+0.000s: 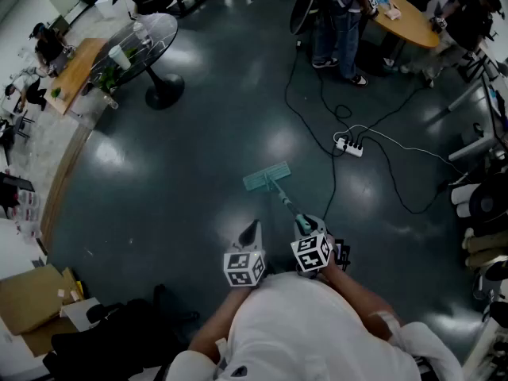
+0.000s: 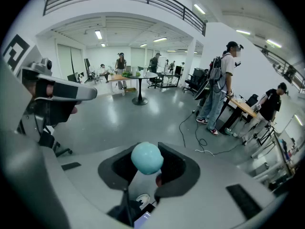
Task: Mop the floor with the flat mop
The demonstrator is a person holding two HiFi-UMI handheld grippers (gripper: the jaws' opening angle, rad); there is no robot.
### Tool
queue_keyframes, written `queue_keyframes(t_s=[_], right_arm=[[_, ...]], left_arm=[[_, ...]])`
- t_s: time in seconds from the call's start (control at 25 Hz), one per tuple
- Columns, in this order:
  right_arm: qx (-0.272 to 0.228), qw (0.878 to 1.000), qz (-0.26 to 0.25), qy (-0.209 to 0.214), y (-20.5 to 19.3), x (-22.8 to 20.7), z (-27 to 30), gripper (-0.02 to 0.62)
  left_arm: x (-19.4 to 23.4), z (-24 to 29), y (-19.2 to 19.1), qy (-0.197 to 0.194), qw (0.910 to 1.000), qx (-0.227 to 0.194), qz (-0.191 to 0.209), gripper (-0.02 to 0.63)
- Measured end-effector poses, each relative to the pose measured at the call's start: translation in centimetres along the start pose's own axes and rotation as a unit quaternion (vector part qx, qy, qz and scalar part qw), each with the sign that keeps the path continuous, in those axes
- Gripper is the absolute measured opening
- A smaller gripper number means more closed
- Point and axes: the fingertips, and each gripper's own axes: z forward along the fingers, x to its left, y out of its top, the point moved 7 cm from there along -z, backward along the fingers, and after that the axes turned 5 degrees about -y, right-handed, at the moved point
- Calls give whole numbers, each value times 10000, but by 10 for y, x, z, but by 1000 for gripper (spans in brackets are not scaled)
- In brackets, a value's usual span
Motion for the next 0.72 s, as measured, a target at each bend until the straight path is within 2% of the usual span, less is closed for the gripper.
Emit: queue_keyframes(t_s=[0.72], right_arm=[[-19,10000,6,-6,-15,-2,-5,110]], left_arm=[[1,3,1,88,9999,-71,-28,5]])
